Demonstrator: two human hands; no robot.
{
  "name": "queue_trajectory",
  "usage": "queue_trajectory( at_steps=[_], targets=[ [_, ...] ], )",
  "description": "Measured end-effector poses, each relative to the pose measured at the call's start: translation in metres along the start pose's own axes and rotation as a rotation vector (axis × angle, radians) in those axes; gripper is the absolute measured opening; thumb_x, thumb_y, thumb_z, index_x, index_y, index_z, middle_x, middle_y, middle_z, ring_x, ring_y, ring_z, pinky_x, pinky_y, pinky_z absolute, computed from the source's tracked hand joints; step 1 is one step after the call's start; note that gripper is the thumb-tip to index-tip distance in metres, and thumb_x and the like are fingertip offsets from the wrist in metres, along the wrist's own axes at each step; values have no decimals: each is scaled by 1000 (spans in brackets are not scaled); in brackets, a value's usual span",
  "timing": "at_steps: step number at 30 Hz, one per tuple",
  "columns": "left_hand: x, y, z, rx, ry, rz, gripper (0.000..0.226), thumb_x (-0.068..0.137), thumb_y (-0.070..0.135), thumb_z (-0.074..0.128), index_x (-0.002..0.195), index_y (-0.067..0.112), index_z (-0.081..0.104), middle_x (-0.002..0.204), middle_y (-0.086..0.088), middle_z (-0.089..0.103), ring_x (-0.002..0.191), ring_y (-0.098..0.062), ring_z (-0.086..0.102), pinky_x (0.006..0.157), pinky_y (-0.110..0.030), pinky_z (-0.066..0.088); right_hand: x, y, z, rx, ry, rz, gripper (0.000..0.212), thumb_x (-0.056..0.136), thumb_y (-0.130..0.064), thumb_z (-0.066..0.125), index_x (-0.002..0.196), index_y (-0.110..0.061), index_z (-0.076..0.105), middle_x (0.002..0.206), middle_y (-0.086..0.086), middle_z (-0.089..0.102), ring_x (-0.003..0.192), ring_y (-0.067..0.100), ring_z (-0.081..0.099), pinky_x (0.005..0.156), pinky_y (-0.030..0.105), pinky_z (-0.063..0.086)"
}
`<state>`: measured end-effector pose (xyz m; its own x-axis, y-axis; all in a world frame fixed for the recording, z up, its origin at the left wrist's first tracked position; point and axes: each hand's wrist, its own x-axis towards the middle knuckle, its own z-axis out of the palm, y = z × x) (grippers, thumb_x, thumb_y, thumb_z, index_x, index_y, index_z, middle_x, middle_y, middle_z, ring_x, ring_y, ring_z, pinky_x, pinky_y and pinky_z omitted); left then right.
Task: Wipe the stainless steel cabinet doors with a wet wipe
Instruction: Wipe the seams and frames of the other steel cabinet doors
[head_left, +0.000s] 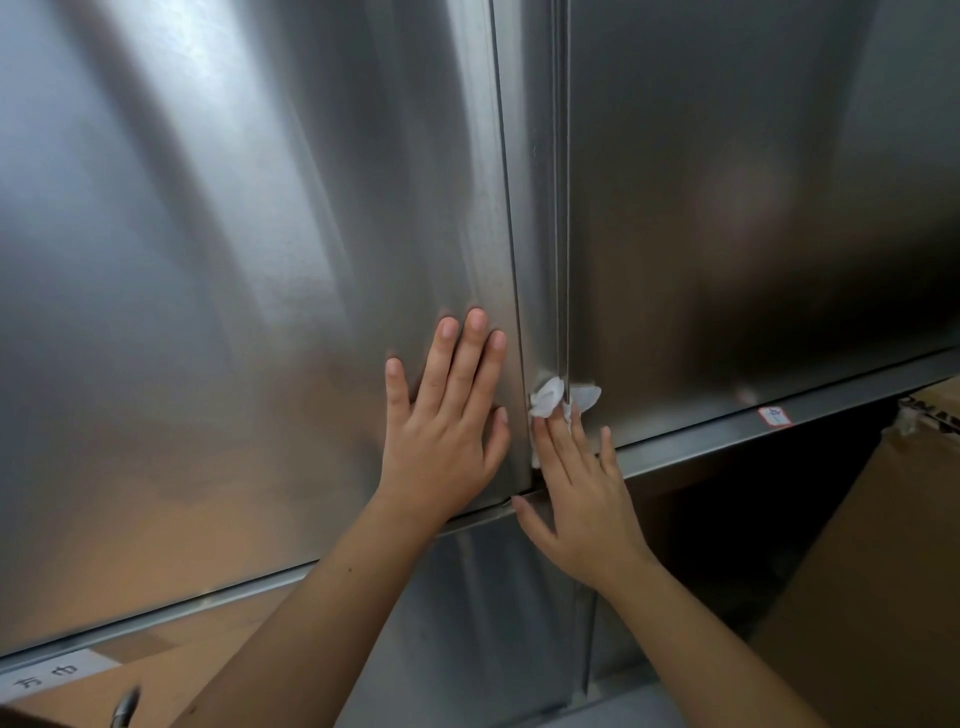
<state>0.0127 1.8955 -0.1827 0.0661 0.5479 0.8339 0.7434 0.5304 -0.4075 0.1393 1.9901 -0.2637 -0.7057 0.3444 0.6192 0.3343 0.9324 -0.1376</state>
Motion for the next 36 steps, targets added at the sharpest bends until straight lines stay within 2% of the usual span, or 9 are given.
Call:
queue_trajectory(
  at_steps=[6, 9, 13, 16, 22, 25, 28, 31, 36],
  targets=[
    [-1, -1, 0, -3, -5, 1, 72, 93, 36, 39, 152, 12, 6, 158, -5, -12, 146, -22, -6, 113, -49, -11, -41, 4, 25, -8, -159, 29, 81, 86, -52, 40, 149, -6, 17, 154, 10, 20, 142, 27, 21, 114, 42, 7],
    [-1, 0, -1, -3, -2, 2, 72, 93, 35, 40, 152, 11, 8, 158, -6, -11, 146, -22, -5, 113, -49, -9, -34, 4, 18, -14, -110, 18, 80, 87, -52, 38, 151, -10, 12, 153, 9, 21, 141, 25, 21, 115, 40, 1],
    [0, -1, -1, 3, -1, 0, 71, 93, 36, 41, 152, 11, 10, 158, -6, -11, 146, -23, -5, 113, -49, -9, 9, -2, -9, 18, 52, 4, 74, 88, -49, 38, 147, -5, 21, 152, 14, 24, 142, 28, 19, 115, 43, 5],
    [0, -1, -1, 5, -11, 7, 71, 93, 36, 40, 151, 11, 11, 158, -7, -12, 146, -23, -6, 113, -49, -10, 27, -5, -20, 38, 73, -2, 73, 89, -47, 39, 145, -2, 26, 152, 17, 26, 142, 31, 20, 115, 43, 4],
    [0, -1, -1, 8, -18, -5, 70, 92, 36, 40, 151, 11, 13, 158, -6, -12, 146, -22, -7, 113, -49, -9, -21, 3, 8, -37, -140, -4, 77, 86, -50, 40, 144, -1, 27, 152, 15, 23, 140, 29, 22, 113, 46, 16],
    [0, -1, -1, 11, -27, -5, 70, 93, 35, 39, 152, 11, 9, 158, -6, -11, 146, -23, -6, 113, -49, -10, -34, 6, 14, -53, -217, 5, 77, 87, -51, 39, 145, -1, 27, 152, 13, 22, 140, 29, 24, 115, 39, 8],
    [0, 0, -4, 0, -22, -12, 68, 93, 32, 40, 152, 11, 14, 159, -6, -7, 146, -22, -1, 113, -49, -8, -18, 2, 1, -37, -151, 9, 77, 87, -51, 40, 144, -1, 29, 152, 16, 24, 140, 29, 23, 116, 40, 4],
    [2, 0, -10, -39, -18, -7, 64, 91, 29, 41, 150, 11, 23, 158, -7, 5, 146, -22, 7, 114, -49, -4, 15, -5, -23, -20, -36, 10, 76, 86, -50, 39, 143, 0, 34, 150, 18, 31, 139, 32, 27, 110, 50, 13],
    [31, -17, -21, -41, 29, -18, 62, 91, 28, 41, 148, 10, 26, 156, -10, 17, 145, -23, 15, 115, -49, 0, 59, -3, -63, -29, 74, -76, 78, 88, -50, 39, 148, -5, 15, 154, 14, 18, 143, 28, 18, 112, 50, 9]
  ],
)
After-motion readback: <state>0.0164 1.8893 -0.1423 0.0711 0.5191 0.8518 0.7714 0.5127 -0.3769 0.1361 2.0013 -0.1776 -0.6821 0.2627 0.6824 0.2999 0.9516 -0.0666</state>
